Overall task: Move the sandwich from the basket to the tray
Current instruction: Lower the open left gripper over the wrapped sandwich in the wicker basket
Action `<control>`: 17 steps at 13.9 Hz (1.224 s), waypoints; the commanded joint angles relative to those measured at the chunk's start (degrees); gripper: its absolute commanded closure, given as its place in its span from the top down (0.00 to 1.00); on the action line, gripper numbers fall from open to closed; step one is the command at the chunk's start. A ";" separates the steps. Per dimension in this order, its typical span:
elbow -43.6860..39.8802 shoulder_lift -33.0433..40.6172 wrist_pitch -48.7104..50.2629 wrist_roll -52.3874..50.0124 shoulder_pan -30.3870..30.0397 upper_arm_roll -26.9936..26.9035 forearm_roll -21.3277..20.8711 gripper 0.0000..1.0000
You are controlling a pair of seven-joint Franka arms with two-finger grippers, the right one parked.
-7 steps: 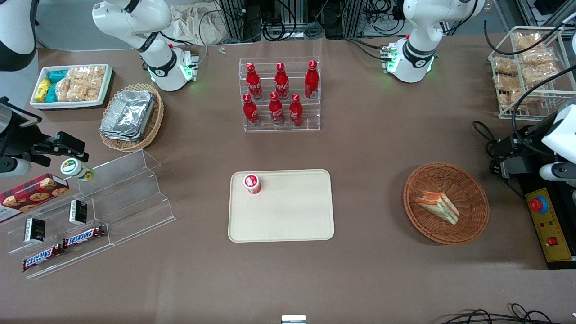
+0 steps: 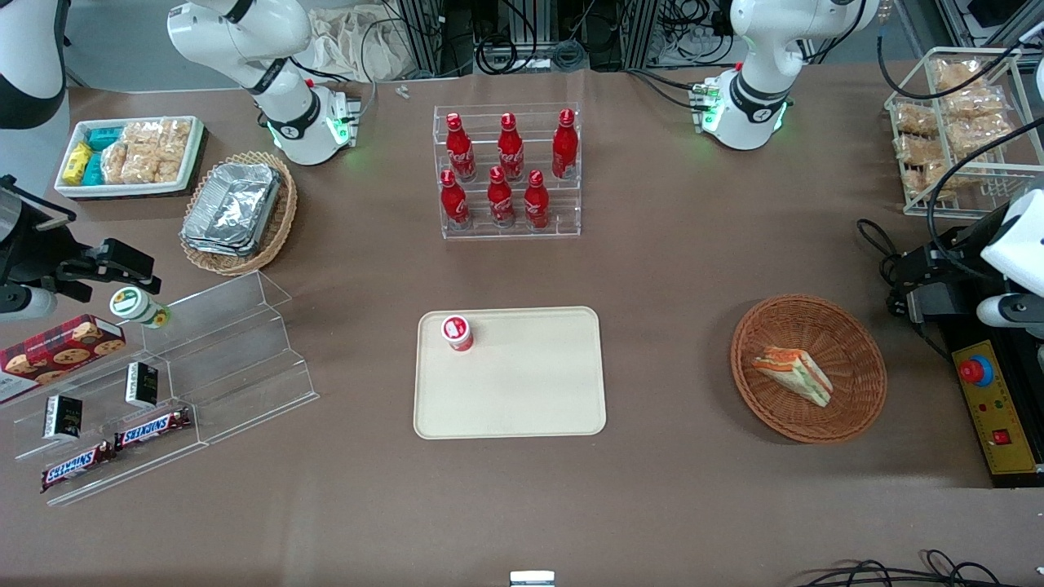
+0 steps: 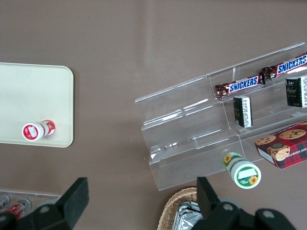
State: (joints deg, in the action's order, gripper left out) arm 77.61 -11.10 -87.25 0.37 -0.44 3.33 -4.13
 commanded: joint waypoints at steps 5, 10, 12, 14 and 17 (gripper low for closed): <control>15.77 1.69 -11.49 0.17 0.26 -1.48 1.06 1.00; 25.91 1.26 -24.17 -7.28 0.35 -1.92 2.82 1.00; 29.25 0.21 -30.31 -14.83 0.35 -1.92 2.82 0.99; 29.53 -2.16 -33.23 -24.66 0.61 -1.83 2.82 0.99; 29.35 -5.23 -37.27 -37.68 0.35 -1.66 2.99 0.99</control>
State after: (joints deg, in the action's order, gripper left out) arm 106.60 -15.06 -121.89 -29.93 -0.37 1.87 -1.88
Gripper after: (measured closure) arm 0.009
